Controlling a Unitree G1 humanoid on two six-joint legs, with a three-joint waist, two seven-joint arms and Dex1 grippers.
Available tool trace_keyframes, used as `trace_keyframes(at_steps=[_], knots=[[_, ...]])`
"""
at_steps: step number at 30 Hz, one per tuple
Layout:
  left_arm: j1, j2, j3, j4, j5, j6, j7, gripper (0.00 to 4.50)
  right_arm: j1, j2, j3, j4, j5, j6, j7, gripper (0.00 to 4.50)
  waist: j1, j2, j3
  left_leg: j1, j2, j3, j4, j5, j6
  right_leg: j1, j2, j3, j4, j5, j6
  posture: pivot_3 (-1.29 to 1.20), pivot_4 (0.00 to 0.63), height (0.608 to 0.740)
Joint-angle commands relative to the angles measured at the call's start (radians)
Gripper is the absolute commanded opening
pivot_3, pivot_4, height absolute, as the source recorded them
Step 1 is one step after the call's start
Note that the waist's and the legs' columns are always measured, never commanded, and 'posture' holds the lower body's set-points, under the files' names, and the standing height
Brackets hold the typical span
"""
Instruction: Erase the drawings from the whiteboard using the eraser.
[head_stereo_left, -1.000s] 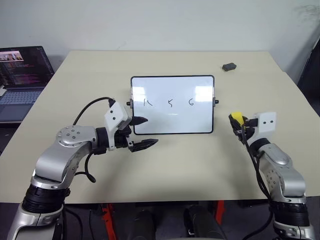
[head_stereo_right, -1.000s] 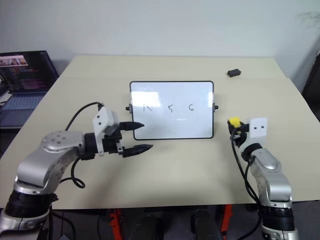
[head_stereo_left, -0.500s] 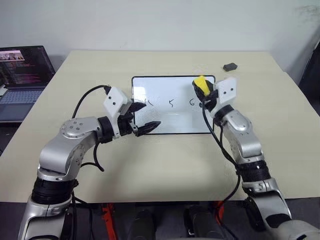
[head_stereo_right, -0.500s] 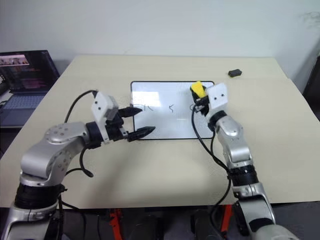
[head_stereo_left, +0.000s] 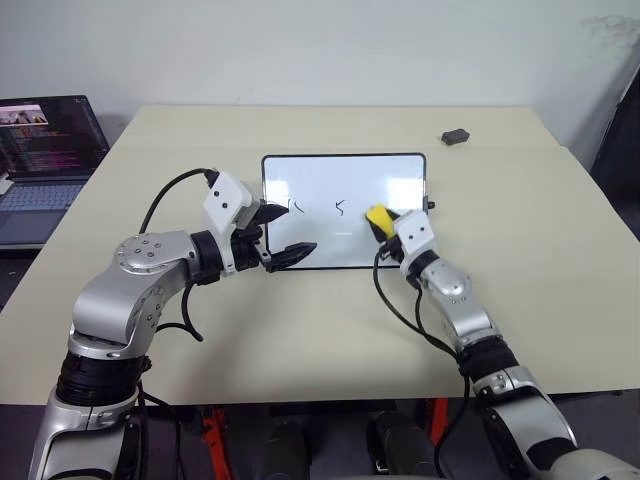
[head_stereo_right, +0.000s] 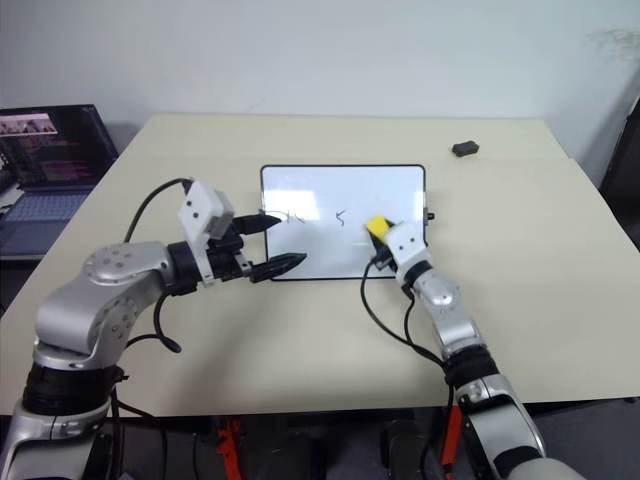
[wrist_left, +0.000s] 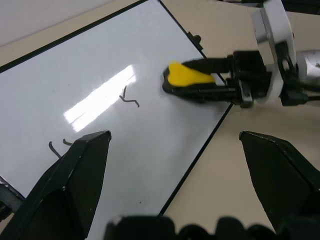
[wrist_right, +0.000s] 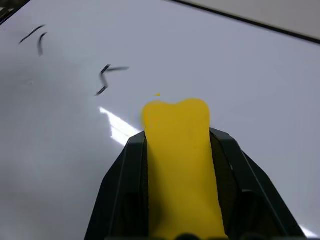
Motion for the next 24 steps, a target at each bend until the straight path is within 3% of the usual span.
trace_keyframes(at_steps=[1,3,10,13,17,24], knots=[[-0.009,0.01,0.017,-0.012,0.005,-0.012,0.002,4.5,0.031,-0.012,0.016,0.017,-0.025,0.016,0.024,1.29,-0.005,0.0,0.0,0.005,0.0,0.0,0.0,0.0,0.0,0.004,0.001,0.0,0.0,0.0,0.0,0.0,0.15,0.74],[-0.005,0.013,0.016,-0.004,0.009,-0.012,0.003,4.5,0.02,-0.009,0.011,-0.033,-0.007,-0.032,0.046,1.29,-0.01,0.0,0.0,0.01,0.0,0.0,-0.001,0.0,0.0,0.01,0.001,0.001,-0.001,-0.001,0.0,0.0,0.15,0.74],[0.012,0.039,0.024,0.044,0.045,-0.028,0.002,4.5,-0.068,0.013,-0.056,-0.187,0.067,-0.09,0.048,1.29,-0.016,0.001,0.001,0.002,0.001,0.0,-0.002,0.0,0.0,0.001,0.001,0.001,-0.001,-0.001,-0.001,0.0,0.15,0.74],[0.017,0.043,0.029,0.054,0.052,-0.03,0.002,4.5,-0.13,0.017,-0.101,-0.127,0.062,-0.08,-0.013,1.29,-0.012,0.001,0.001,-0.011,0.001,-0.002,-0.001,0.0,-0.001,-0.011,0.0,-0.001,0.0,0.002,-0.005,0.0,0.15,0.74],[0.022,0.046,0.028,0.056,0.058,-0.035,-0.002,4.5,-0.194,0.0,-0.111,0.045,-0.001,-0.042,-0.1,1.29,-0.009,0.001,0.001,-0.013,0.0,-0.002,-0.002,-0.001,-0.001,-0.012,-0.003,-0.002,-0.001,0.002,-0.006,0.0,0.15,0.74],[0.037,0.044,0.032,0.029,0.054,-0.028,0.001,4.5,-0.1,-0.005,-0.074,0.099,-0.037,0.057,-0.083,1.29,-0.01,0.0,0.001,-0.01,-0.001,-0.001,-0.001,-0.001,-0.001,-0.009,-0.005,-0.002,-0.001,0.002,-0.005,0.0,0.15,0.74]])
